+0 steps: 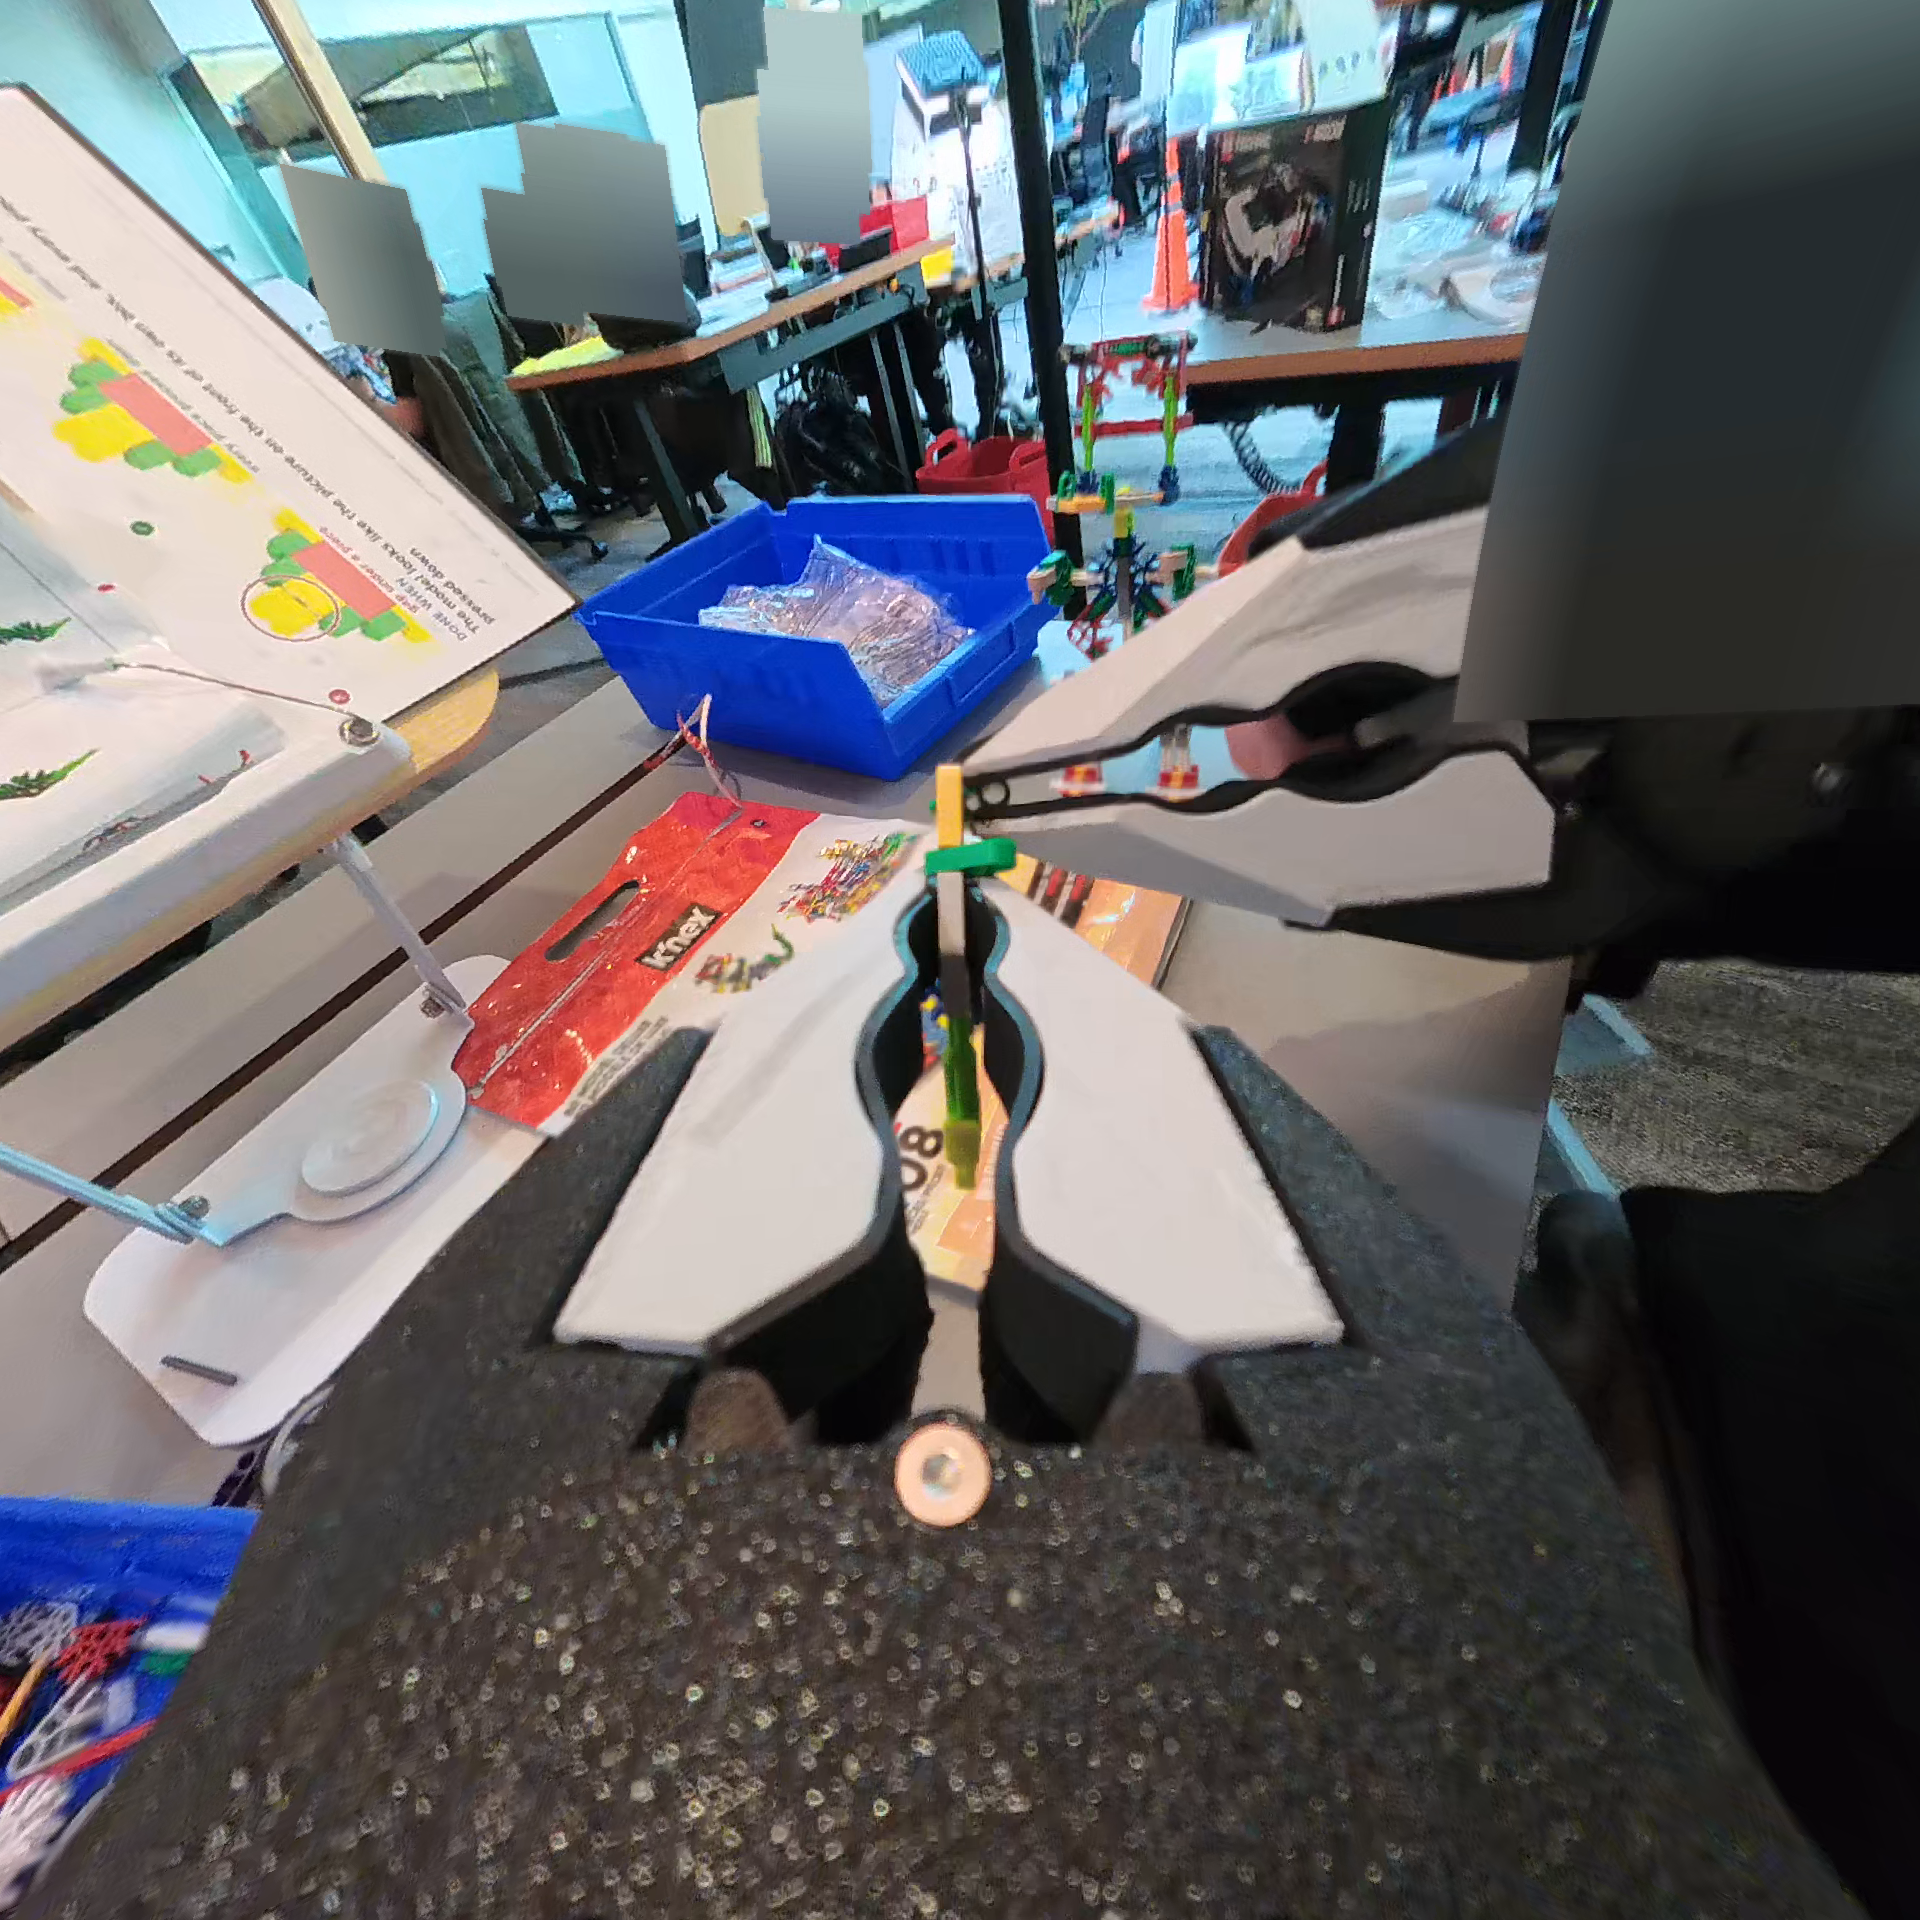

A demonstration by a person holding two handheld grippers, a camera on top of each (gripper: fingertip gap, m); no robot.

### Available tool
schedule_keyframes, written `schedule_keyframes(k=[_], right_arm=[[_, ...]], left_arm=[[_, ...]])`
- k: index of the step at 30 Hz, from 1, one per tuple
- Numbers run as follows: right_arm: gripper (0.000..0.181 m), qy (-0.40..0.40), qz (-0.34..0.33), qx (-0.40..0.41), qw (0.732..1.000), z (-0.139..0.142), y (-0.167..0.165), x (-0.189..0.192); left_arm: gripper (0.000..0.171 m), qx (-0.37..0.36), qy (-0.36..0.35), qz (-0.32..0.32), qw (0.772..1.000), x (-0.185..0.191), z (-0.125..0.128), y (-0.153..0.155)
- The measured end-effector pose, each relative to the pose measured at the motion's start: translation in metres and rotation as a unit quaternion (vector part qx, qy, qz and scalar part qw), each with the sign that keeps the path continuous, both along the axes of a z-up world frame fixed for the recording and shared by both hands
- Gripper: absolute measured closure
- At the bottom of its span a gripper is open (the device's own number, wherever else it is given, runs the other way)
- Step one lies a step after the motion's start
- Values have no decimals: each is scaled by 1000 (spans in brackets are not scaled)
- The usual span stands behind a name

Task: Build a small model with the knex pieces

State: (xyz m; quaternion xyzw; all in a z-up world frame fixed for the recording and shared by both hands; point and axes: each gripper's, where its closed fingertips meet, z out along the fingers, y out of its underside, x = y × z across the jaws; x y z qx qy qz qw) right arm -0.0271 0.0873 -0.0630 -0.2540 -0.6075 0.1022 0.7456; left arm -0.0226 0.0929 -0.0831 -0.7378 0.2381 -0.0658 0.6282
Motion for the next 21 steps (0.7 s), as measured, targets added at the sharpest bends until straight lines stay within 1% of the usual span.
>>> schedule_keyframes(k=[2,4,5,7,9,10,11,12,13,14,15,17,19,21], right_arm=[[178,17,13,-2,1000,3,-3,2],[166,26,44,-54,997,8,-2,6],[165,22,52,-66,996,9,0,7],[165,3,66,-57,996,7,-1,8],[165,-12,76,-58,995,4,-2,8],[168,-27,82,-60,994,0,-3,8],[174,-25,79,-56,995,0,-2,9],[175,-23,78,-55,995,0,-1,10],[173,-18,84,-59,995,3,-2,12],[168,-6,99,-72,992,7,-4,16],[162,-2,112,-99,989,10,-3,20],[162,-28,138,-146,979,5,-1,26],[160,-51,173,-169,969,0,-4,35],[161,-68,215,-175,958,0,-14,46]], left_arm=[[171,12,-6,-9,1000,1,3,-2],[171,31,13,-10,999,2,4,-3],[171,30,18,-6,999,1,2,-2],[171,38,28,-8,999,1,1,-1],[171,50,22,-21,998,5,4,-1],[171,54,24,-23,998,5,6,-1],[171,54,26,-26,998,6,6,-1],[171,54,28,-30,998,7,6,-1],[171,62,33,-35,997,9,8,-1],[171,77,41,-42,995,12,11,-3],[171,96,62,-46,992,13,15,-5],[171,143,134,-54,979,22,21,-11],[171,172,215,-65,959,35,23,-19],[171,185,265,-84,942,49,24,-24]])
